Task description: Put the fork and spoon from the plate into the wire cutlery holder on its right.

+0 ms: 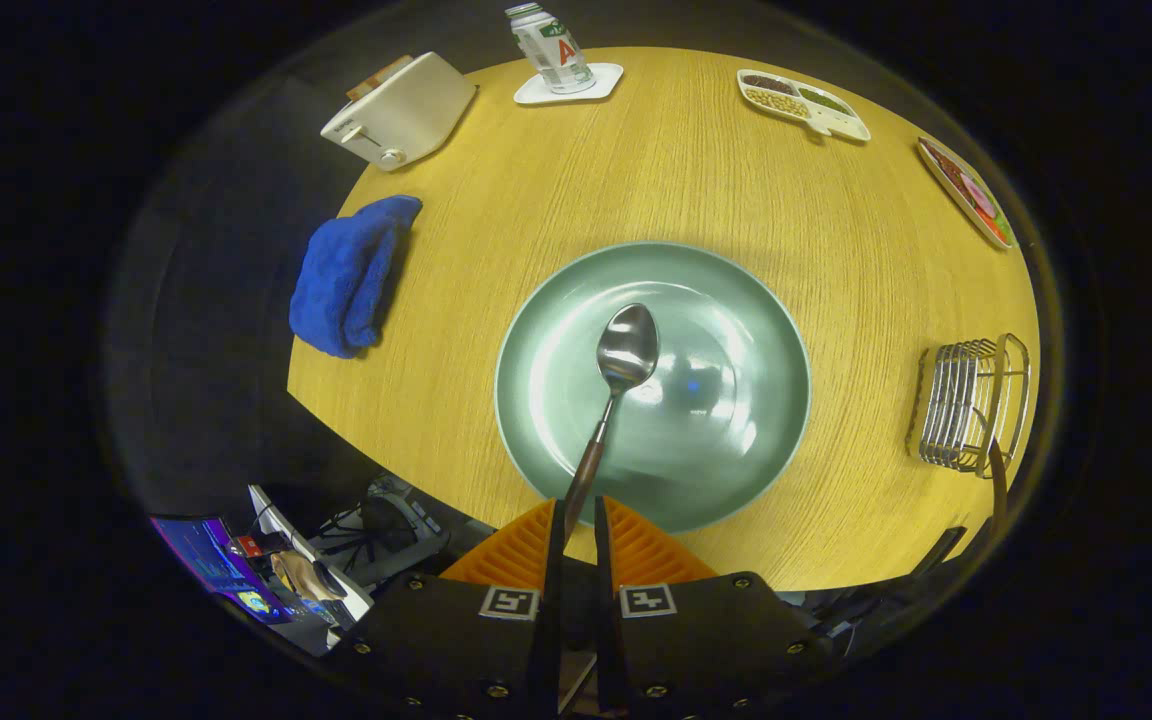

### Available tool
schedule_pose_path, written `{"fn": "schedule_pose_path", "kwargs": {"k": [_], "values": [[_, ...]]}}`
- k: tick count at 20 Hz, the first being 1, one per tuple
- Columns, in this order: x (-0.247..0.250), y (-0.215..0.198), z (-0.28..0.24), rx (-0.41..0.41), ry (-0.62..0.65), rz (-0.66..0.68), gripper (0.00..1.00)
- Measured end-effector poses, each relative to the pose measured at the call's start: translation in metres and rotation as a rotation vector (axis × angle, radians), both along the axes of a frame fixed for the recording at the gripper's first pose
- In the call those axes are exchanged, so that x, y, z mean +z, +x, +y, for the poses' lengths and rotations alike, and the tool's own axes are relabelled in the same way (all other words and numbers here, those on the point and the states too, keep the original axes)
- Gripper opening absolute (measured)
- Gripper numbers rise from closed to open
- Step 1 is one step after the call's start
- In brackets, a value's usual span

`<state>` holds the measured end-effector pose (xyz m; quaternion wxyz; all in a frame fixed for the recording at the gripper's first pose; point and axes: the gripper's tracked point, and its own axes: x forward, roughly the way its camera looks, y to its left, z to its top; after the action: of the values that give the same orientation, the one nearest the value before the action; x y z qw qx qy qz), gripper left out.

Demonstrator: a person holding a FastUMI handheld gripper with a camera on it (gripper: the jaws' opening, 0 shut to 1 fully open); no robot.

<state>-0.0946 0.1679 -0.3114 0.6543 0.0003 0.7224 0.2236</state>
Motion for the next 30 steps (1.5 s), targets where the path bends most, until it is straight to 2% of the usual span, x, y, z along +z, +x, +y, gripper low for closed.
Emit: {"fn": "schedule_pose_path", "kwargs": {"k": [8,9,17,18,20,21,30], "values": [[-0.035,-0.005,0.018,-0.010,-0.044,0.039,0.15],[-0.037,-0.004,0.017,-0.004,-0.055,0.040,0.22],[-0.067,-0.019,0.012,0.003,-0.100,0.065,0.22],[-0.071,-0.021,0.007,0.023,-0.106,0.071,0.15],[-0.062,-0.021,0.003,0.047,-0.088,0.073,0.14],[-0.055,-0.016,-0.002,0.059,-0.098,0.055,0.02],[-0.037,-0.004,-0.036,0.163,-0.110,0.027,0.01]]}}
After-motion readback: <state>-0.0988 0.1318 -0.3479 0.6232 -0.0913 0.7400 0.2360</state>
